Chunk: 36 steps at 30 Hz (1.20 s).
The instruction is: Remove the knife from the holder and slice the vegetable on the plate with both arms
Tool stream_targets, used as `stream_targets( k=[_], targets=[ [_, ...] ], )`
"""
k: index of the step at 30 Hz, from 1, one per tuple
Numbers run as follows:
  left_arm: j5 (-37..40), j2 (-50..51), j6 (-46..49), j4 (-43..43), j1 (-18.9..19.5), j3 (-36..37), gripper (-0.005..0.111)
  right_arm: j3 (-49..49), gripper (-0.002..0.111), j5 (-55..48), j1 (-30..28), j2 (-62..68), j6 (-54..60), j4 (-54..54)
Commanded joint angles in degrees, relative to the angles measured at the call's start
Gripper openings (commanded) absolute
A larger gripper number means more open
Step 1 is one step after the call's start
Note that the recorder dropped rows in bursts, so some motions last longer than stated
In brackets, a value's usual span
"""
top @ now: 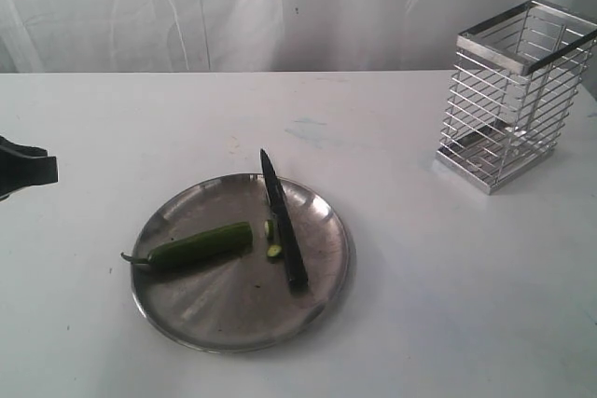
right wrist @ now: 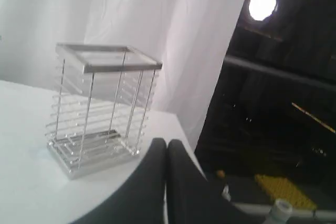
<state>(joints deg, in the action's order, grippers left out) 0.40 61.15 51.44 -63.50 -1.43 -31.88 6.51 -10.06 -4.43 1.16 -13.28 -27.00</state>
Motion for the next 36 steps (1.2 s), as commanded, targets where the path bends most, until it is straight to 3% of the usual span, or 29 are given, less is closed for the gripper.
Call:
stream_targets(
  k=[1, 3, 24, 27, 36],
  targets=[
    [0.75, -1.11, -0.17, -0.67, 0.01, 0.46, 0.000, -6.51, 0.000, -0.83, -3.57, -1.16, 6.33, 13.76],
    [0.62, -1.38, -0.17, -0.67, 0.01, 0.46, 0.000, -6.51, 0.000, -9.88, -3.69, -1.16, 7.99, 20.21],
    [-0.40, -2.61, -0.28, -0.57, -0.37, 0.46, 0.000, -6.51, 0.000, -8.05, -3.56, -1.16, 10.01, 20.84],
    [-1.20, -7.49, -0.28, -0.57, -0.37, 2.04, 0.000, -6.51, 0.000, -8.17, -3.56, -1.16, 10.01, 20.84],
    [-5.38, -42.66, -0.17, -0.45, -0.37, 16.14, 0.000, -6.51, 0.000, -8.29, -3.57, -1.16, 10.01, 20.96]
  ],
)
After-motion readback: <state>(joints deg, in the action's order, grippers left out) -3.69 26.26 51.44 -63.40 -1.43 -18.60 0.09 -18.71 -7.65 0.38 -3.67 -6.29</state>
